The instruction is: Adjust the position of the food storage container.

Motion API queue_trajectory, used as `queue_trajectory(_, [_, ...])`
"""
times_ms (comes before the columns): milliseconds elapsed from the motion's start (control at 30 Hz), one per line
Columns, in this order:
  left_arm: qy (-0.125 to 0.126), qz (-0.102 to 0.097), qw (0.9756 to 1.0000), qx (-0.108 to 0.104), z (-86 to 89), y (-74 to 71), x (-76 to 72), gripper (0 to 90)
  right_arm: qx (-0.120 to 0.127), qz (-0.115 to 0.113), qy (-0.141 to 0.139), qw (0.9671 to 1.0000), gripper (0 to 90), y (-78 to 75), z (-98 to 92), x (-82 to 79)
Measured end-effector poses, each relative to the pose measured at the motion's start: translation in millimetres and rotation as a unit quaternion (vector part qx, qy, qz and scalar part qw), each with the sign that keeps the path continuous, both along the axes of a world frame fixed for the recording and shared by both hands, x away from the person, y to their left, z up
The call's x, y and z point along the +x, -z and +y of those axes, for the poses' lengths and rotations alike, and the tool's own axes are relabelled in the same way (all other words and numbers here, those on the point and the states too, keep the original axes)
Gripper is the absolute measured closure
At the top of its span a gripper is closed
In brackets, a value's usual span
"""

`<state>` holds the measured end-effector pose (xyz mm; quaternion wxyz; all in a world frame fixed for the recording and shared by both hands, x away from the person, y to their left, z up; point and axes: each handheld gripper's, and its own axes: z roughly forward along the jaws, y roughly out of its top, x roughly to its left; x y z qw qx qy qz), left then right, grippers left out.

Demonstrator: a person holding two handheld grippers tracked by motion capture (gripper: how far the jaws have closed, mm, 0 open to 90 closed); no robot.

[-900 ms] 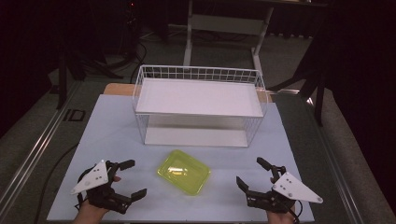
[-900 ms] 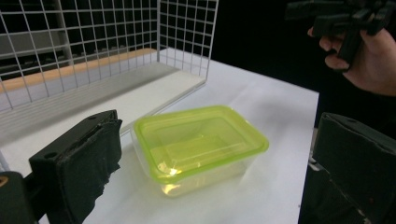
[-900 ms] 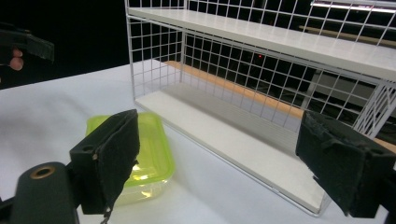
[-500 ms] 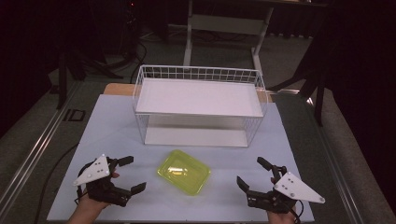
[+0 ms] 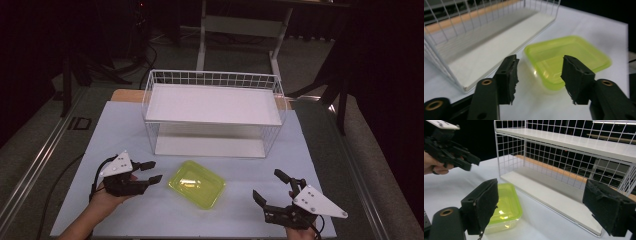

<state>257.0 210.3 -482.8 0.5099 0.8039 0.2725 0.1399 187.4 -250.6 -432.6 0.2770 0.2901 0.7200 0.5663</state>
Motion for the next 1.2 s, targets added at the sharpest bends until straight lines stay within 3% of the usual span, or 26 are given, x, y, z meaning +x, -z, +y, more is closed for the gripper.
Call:
queue_trajectory(67, [-0.003,0.007,0.9997,0.023,-5.5,4.3,5.4,56.3,0.002,0.002,-0.003,1.0000,13.4,0.1,0.2,0.1])
queue_trajectory(200, [-0.002,0.021,0.9993,0.030,-9.3,8.8,9.9,68.9,0.004,0.003,-0.003,1.0000,13.4,0.1,0.6,-1.0])
queue_trajectory(233, [-0.005,0.032,0.9986,0.041,-11.8,12.0,13.4,70.1,0.004,0.003,-0.004,1.0000,13.4,0.3,0.7,-1.1])
queue_trajectory(433, [0.007,0.056,0.9973,0.047,-15.6,22.8,24.7,89.4,0.005,0.008,-0.009,0.9999,13.4,1.0,1.4,-0.8])
queue_trajectory(500, [0.003,0.058,0.9974,0.043,-17.7,25.1,25.8,90.0,0.006,0.006,-0.009,0.9999,13.4,0.9,1.4,-1.2])
queue_trajectory(600, [-0.005,0.050,0.9973,0.054,-20.5,26.2,25.5,90.0,0.007,0.007,-0.010,0.9999,13.4,1.0,1.2,-1.2])
queue_trajectory(633, [-0.015,0.046,0.9965,0.068,-23.0,27.9,26.3,90.0,0.006,0.007,-0.010,0.9999,13.5,1.3,0.8,-1.2])
queue_trajectory(733, [-0.017,0.063,0.9946,0.081,-23.2,31.3,30.7,90.0,0.007,0.009,-0.010,0.9999,13.5,1.6,0.4,-0.9])
queue_trajectory(933, [0.010,0.092,0.9915,0.092,-28.8,39.4,31.4,90.0,0.008,0.008,-0.010,0.9999,13.5,1.4,0.3,-1.5])
queue_trajectory(1000, [0.016,0.089,0.9909,0.099,-32.8,40.4,28.3,90.0,0.007,0.009,-0.011,0.9999,13.4,1.5,0.3,-1.5])
queue_trajectory(1200, [0.023,0.095,0.9908,0.093,-34.8,40.2,24.3,90.0,0.006,0.010,-0.012,0.9999,13.4,1.9,1.2,-0.7])
